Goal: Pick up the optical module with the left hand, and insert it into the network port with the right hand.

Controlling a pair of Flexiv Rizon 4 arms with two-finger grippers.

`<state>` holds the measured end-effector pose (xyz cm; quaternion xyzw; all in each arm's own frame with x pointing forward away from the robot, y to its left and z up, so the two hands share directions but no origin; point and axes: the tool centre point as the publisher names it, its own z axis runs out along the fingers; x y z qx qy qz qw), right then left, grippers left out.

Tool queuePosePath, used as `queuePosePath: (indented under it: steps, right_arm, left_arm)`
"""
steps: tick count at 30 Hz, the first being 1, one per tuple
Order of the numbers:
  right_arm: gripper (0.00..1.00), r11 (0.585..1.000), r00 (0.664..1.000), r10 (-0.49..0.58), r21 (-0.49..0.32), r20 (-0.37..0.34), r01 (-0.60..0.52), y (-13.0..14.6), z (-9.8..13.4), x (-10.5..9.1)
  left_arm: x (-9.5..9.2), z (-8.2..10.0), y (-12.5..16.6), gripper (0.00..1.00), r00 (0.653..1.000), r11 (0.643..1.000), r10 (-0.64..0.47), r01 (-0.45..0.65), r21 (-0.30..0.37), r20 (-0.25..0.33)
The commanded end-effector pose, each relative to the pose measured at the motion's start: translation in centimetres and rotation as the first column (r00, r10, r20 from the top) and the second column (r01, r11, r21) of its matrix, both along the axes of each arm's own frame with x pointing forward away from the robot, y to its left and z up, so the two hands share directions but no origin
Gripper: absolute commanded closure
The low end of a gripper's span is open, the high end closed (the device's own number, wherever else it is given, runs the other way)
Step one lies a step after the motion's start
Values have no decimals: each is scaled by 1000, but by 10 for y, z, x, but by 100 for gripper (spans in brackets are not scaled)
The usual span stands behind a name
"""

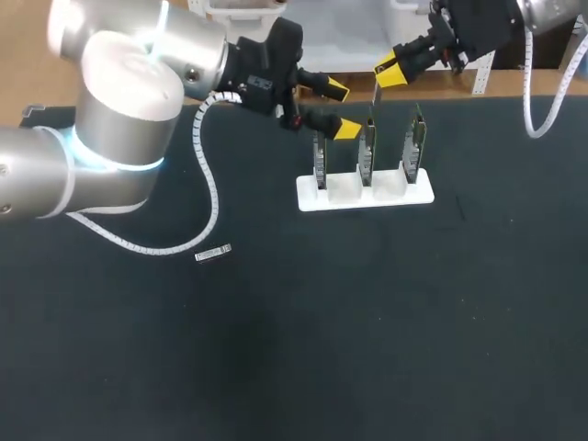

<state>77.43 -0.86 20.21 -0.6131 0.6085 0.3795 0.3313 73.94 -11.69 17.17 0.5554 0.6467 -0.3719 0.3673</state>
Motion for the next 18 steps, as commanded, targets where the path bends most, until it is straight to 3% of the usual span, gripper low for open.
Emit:
queuePosePath:
  steps: [1,18]
  right_arm:
    - [100,1000,1000,0,1,0,0,0,0,0]
    - [100,1000,1000,3,3,-6,-3,0,-1,0]
  left_arm:
    - [8,2,-4,0,1000,998,-10,11,60,-15]
    - [13,-1,-2,0,1000,998,-3,4,65,-15]
